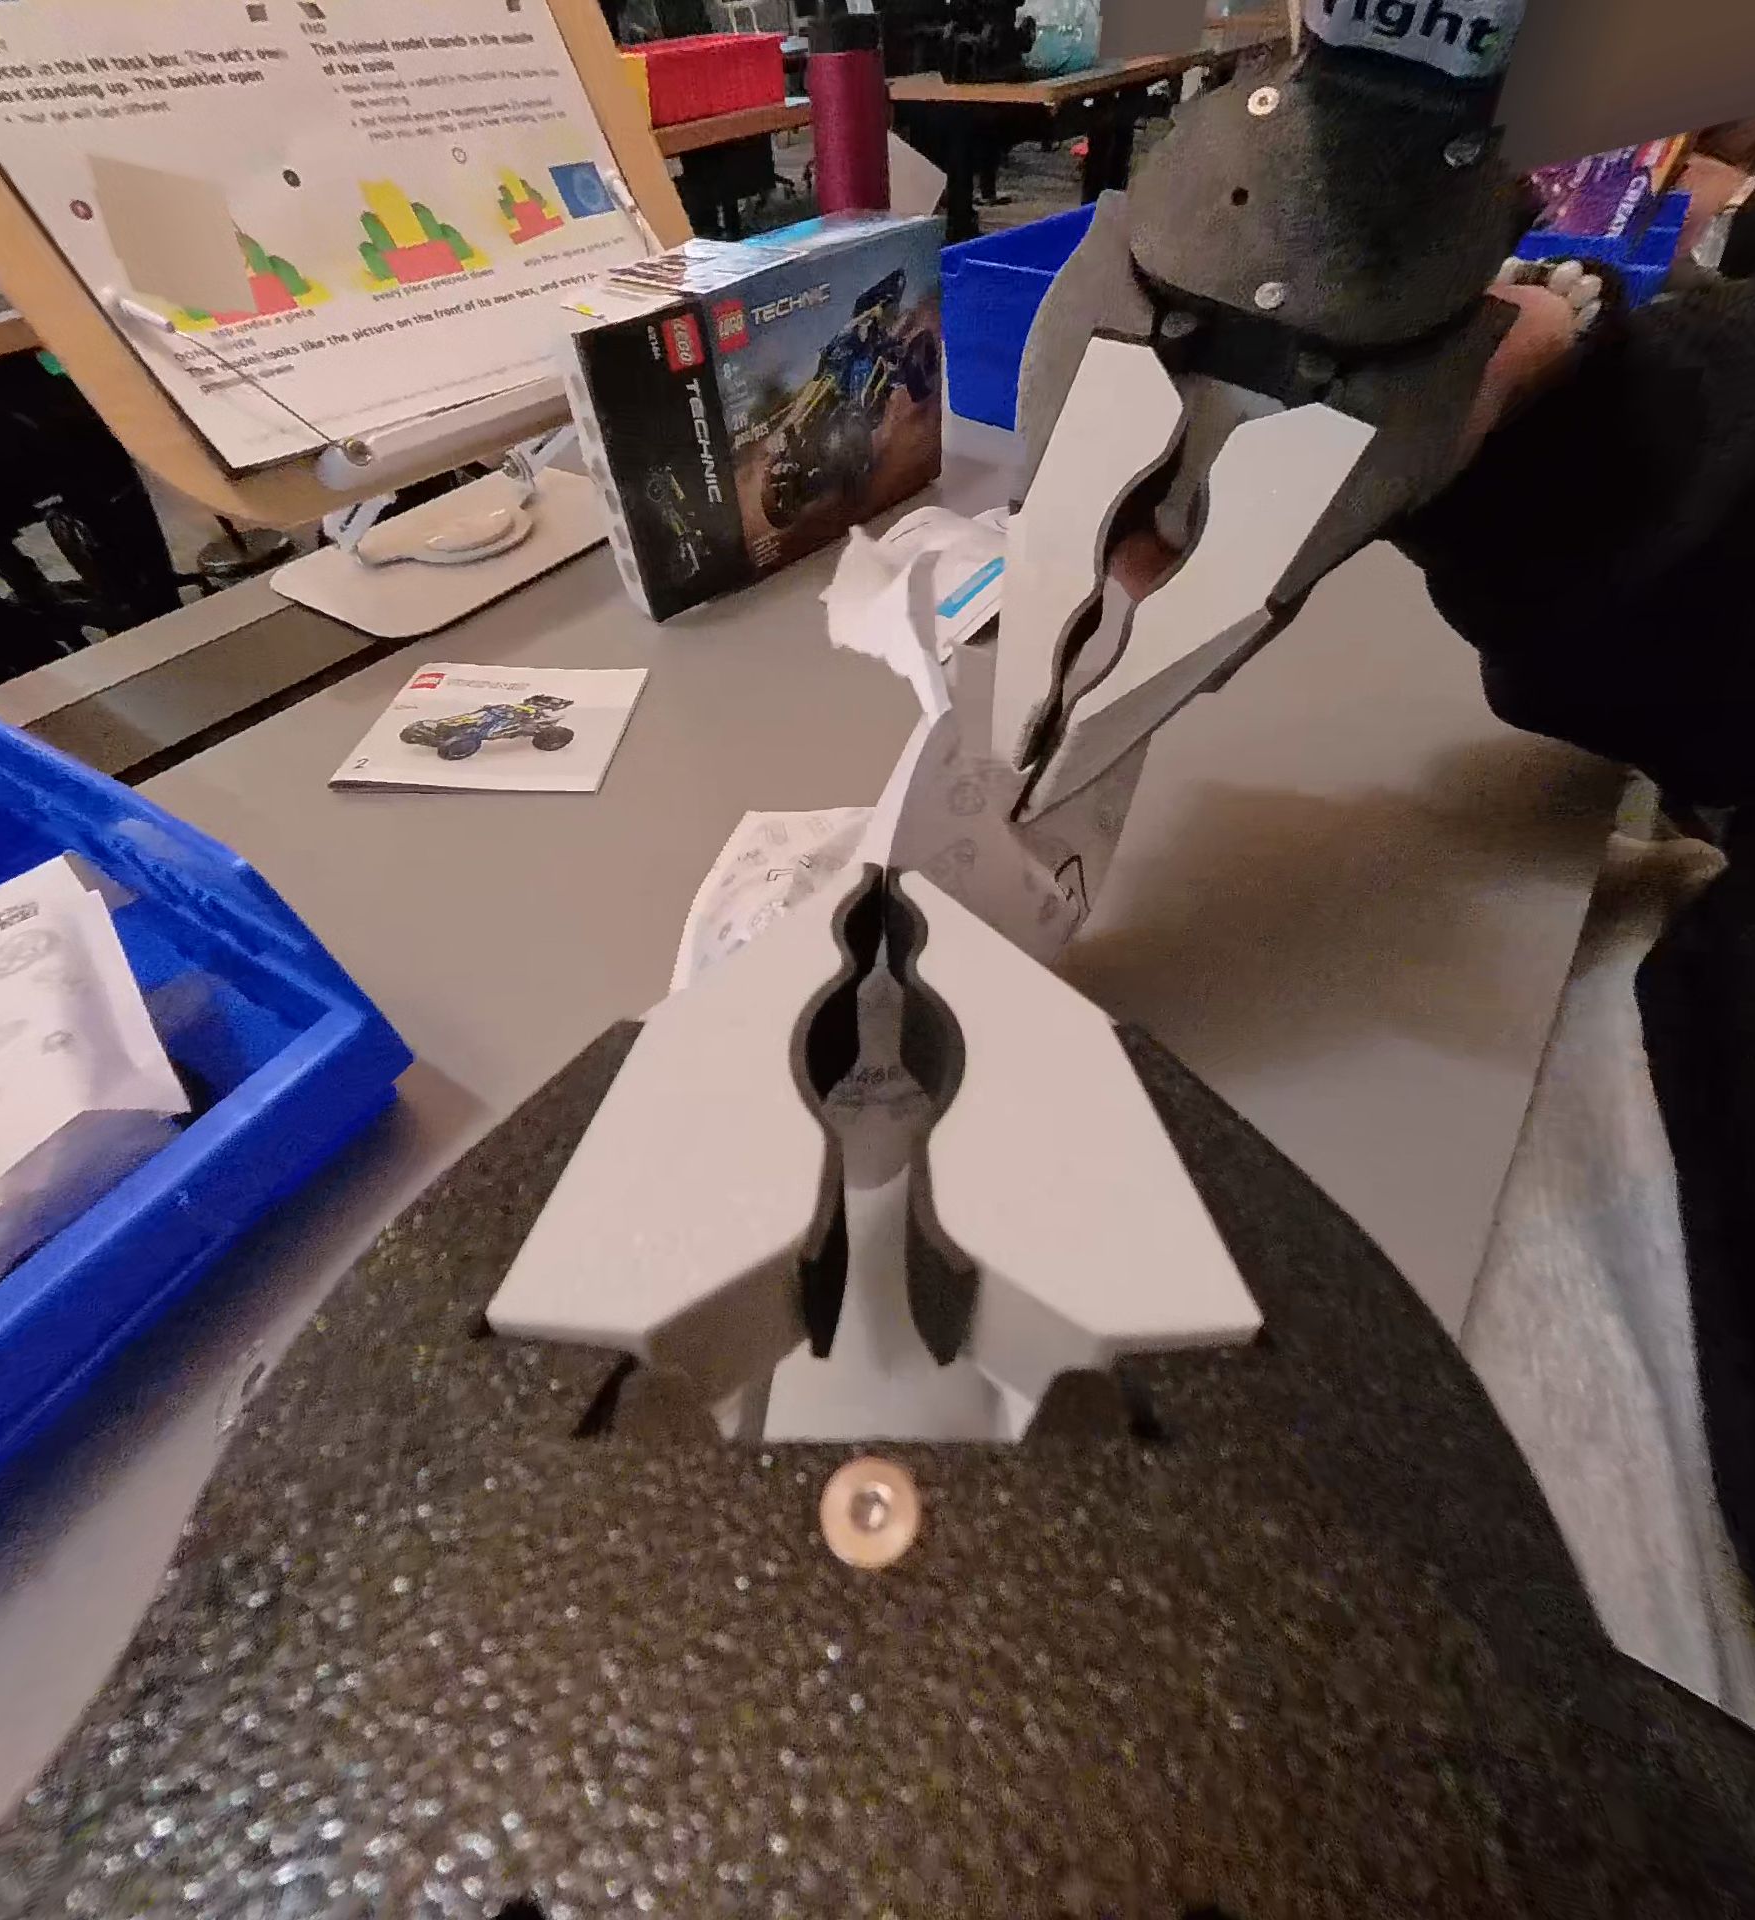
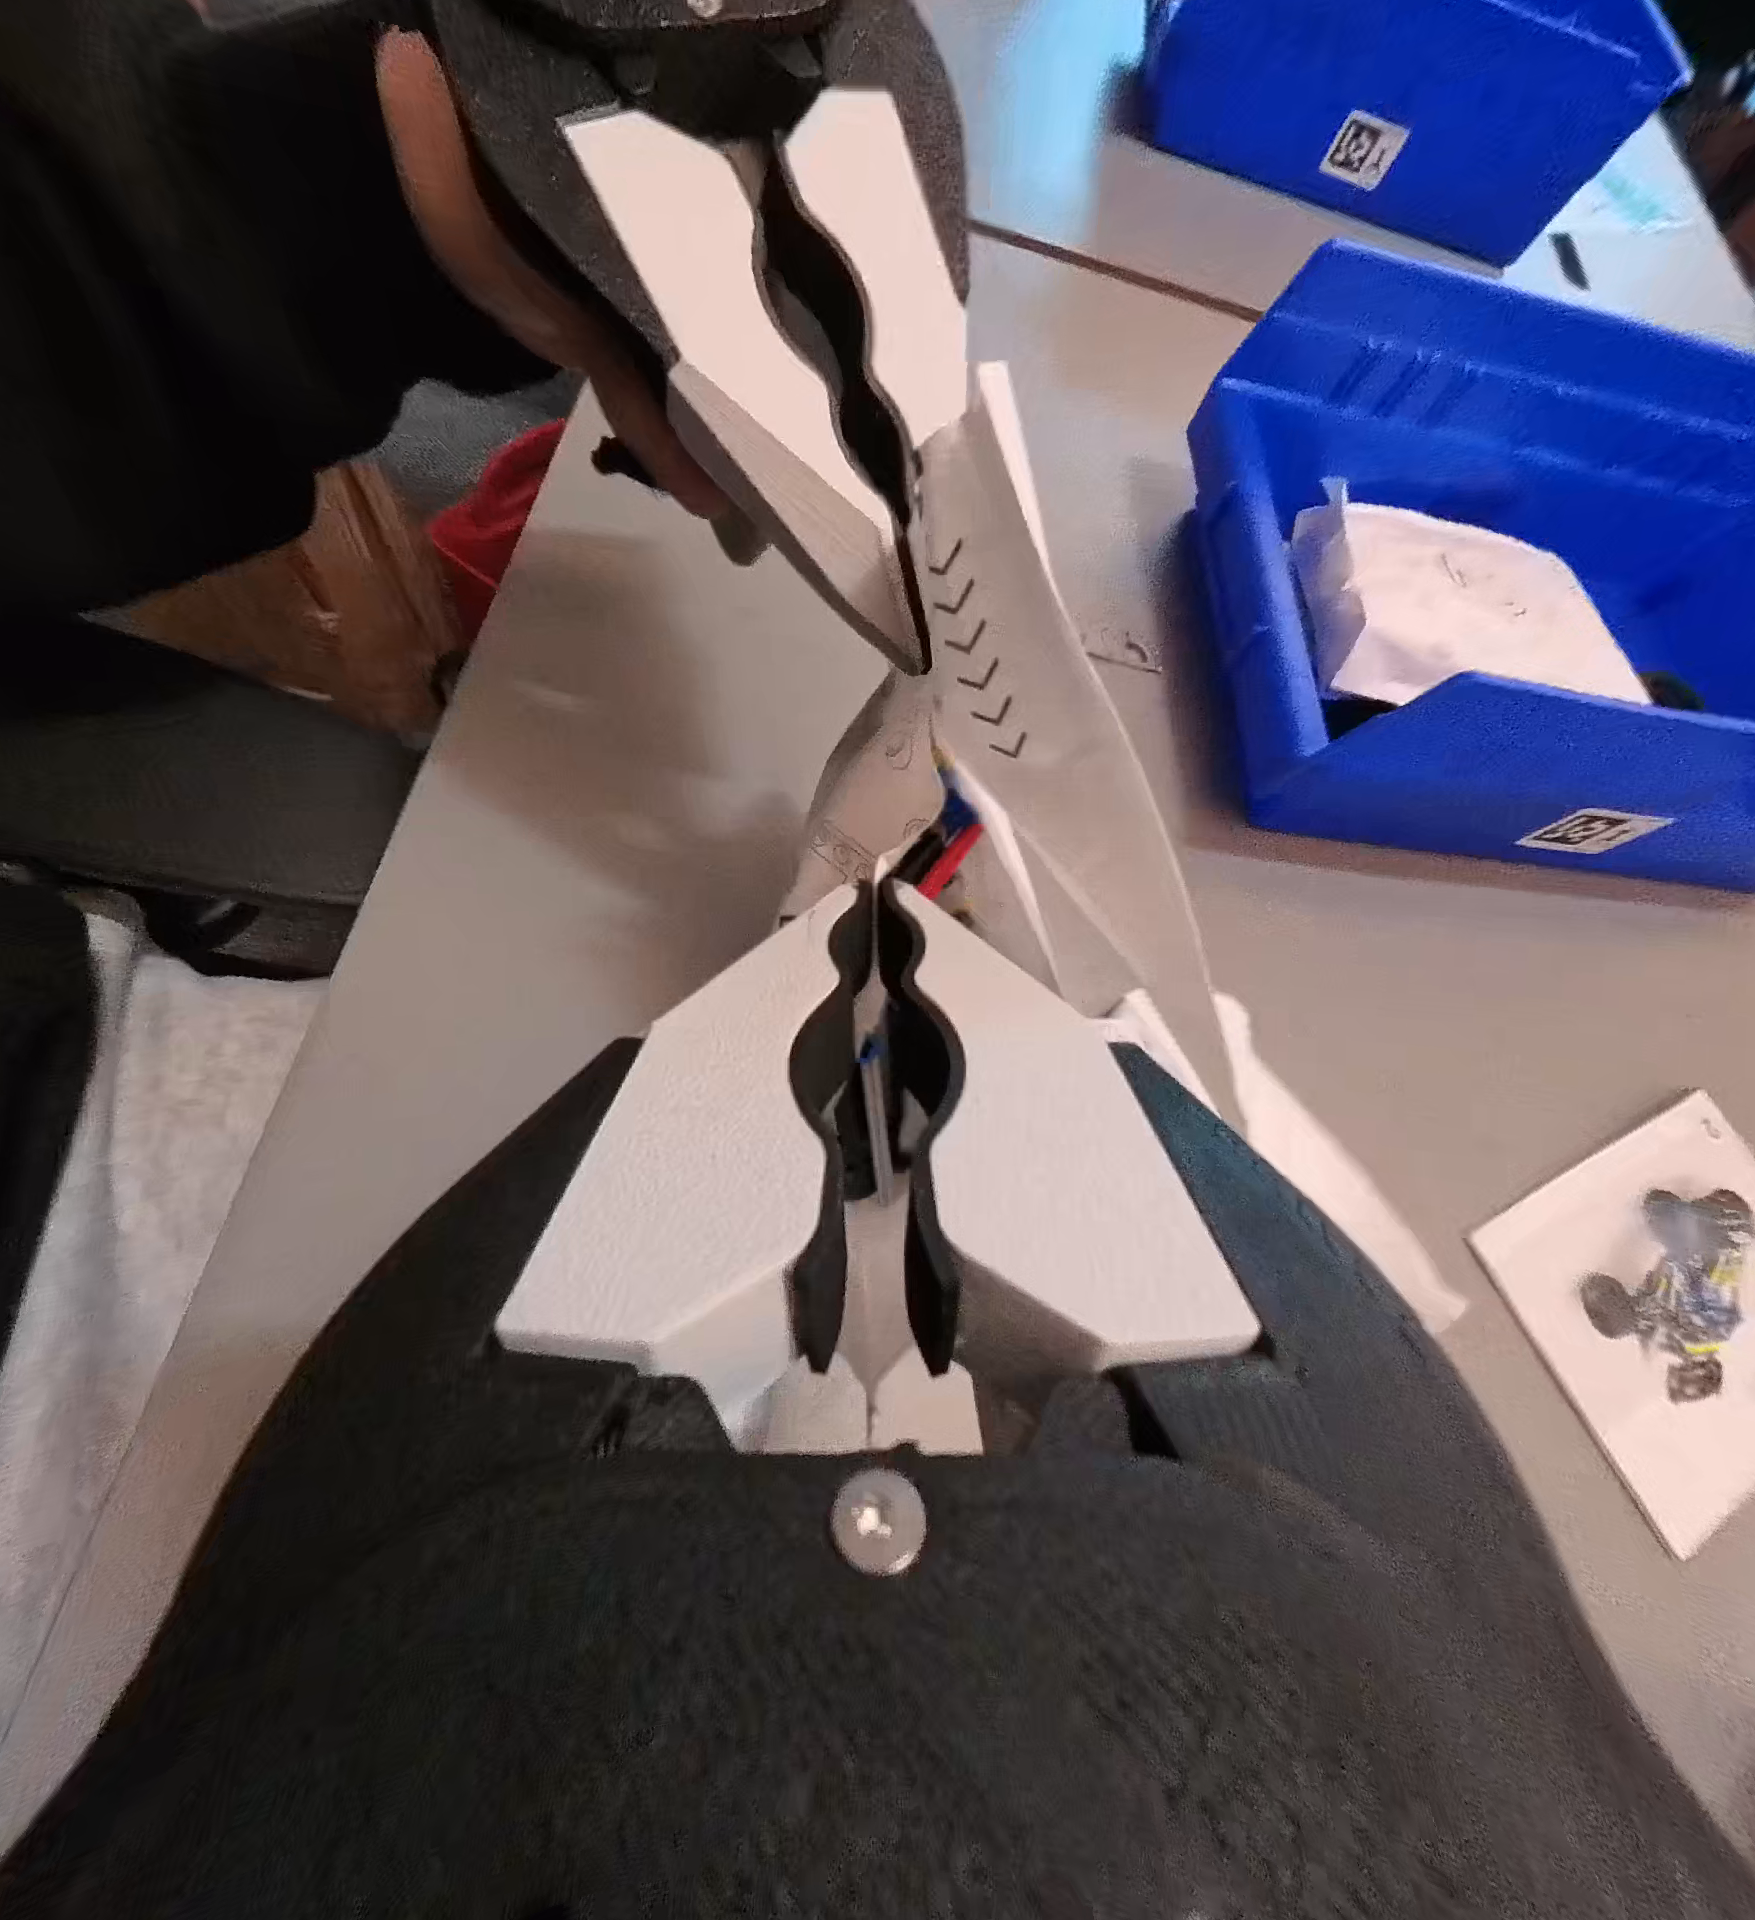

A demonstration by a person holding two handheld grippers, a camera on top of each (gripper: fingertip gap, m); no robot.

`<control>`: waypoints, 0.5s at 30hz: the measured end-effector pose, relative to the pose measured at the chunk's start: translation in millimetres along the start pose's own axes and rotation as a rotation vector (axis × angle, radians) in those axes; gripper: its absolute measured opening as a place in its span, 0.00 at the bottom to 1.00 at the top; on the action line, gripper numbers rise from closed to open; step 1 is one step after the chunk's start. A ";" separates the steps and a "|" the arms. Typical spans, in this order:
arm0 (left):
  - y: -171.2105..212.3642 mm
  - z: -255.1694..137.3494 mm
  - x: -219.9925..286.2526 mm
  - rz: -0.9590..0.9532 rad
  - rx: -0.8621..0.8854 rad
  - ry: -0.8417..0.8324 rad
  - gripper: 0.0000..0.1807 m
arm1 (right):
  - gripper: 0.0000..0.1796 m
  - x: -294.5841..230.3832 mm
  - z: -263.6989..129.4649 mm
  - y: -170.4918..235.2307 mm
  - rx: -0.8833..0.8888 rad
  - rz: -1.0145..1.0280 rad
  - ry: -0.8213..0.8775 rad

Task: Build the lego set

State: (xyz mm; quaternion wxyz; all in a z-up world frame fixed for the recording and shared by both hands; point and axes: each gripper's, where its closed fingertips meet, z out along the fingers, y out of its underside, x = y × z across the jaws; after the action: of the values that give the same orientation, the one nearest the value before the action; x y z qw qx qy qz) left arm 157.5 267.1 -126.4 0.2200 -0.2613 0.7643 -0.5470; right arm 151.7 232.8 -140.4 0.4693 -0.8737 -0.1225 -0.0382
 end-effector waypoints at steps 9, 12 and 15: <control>18.9 -59.0 -61.5 -0.375 0.290 -0.186 0.27 | 0.00 32.5 26.8 -39.2 0.205 0.198 -0.076; 64.0 -69.3 -65.6 -0.562 0.189 -0.236 0.41 | 0.00 34.8 30.1 -48.0 0.246 0.189 -0.095; 76.4 -57.7 -34.7 -0.786 0.168 0.014 0.48 | 0.00 30.9 34.1 -57.0 0.263 0.145 -0.135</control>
State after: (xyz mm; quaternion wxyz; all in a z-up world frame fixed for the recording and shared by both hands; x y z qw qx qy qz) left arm 136.0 351.1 -179.7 0.0095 -0.5114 0.5601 -0.6517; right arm 165.6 296.8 -107.6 0.5718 -0.8118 -0.0944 0.0707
